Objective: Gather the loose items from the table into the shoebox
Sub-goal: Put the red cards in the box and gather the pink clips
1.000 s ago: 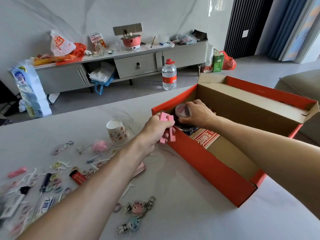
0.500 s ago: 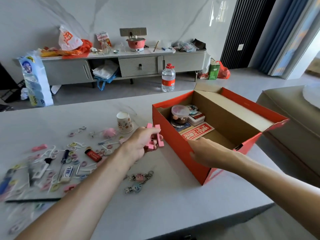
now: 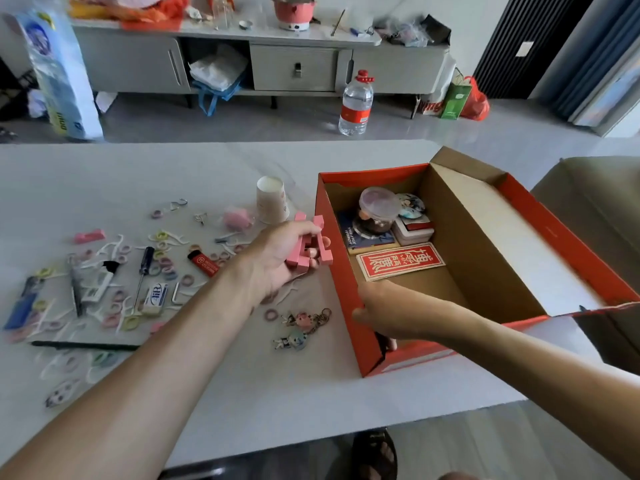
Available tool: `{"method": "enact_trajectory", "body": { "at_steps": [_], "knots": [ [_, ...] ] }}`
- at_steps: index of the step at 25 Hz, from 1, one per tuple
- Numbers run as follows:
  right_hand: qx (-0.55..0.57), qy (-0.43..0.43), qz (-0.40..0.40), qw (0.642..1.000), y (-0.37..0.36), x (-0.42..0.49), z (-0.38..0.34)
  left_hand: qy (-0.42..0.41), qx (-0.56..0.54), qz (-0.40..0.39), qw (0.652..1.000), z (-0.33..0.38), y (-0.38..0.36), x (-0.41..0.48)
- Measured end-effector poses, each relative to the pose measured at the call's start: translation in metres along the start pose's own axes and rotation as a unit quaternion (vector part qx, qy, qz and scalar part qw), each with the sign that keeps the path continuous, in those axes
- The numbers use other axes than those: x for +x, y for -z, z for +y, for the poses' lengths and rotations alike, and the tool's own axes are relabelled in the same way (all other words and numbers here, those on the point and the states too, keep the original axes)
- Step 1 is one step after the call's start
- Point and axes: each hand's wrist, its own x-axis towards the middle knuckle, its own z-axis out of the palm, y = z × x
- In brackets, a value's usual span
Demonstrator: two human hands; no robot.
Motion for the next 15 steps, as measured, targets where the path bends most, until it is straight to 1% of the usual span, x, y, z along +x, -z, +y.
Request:
{"method": "enact_trajectory", "body": {
  "at_steps": [3, 5, 6, 7, 8, 9, 10, 11, 12, 14, 15],
  "knots": [
    [0.032, -0.013, -0.054, 0.998, 0.005, -0.011, -0.008, 0.007, -0.006, 0.009, 1.000, 0.007, 0.002, -0.007],
    [0.058, -0.032, -0.094, 0.993, 0.018, -0.020, -0.015, 0.010, 0.002, 0.002, 1.000, 0.014, -0.003, -0.022],
    [0.069, -0.033, -0.086, 0.993, 0.025, -0.025, -0.019, 0.010, 0.003, -0.004, 1.000, 0.015, -0.006, -0.030],
    [0.080, -0.024, -0.045, 0.995, 0.033, -0.030, -0.022, 0.004, 0.004, -0.009, 1.000, 0.014, -0.010, -0.038],
    [0.112, -0.010, 0.023, 0.993, 0.039, -0.035, -0.024, -0.008, 0.007, -0.012, 1.000, 0.011, -0.013, -0.045],
    [0.173, 0.007, 0.093, 0.981, 0.041, -0.041, -0.027, -0.029, 0.012, -0.013, 0.999, 0.006, -0.016, -0.053],
    [0.262, 0.031, 0.135, 0.955, 0.042, -0.047, -0.030, -0.049, 0.013, -0.014, 0.999, 0.001, -0.018, -0.058],
    [0.347, 0.067, 0.151, 0.923, 0.037, -0.052, -0.035, -0.075, 0.004, -0.019, 0.997, -0.007, -0.019, -0.064],
    [0.397, 0.108, 0.168, 0.896, 0.027, -0.059, -0.038, -0.105, -0.011, -0.029, 0.994, -0.018, -0.021, -0.071],
    [0.404, 0.164, 0.224, 0.872, 0.005, -0.072, -0.039, -0.147, -0.030, -0.051, 0.987, -0.035, -0.027, -0.086],
    [0.403, 0.177, 0.246, 0.864, -0.002, -0.081, -0.040, -0.157, -0.026, -0.049, 0.986, -0.040, -0.032, -0.094]
  ]
}}
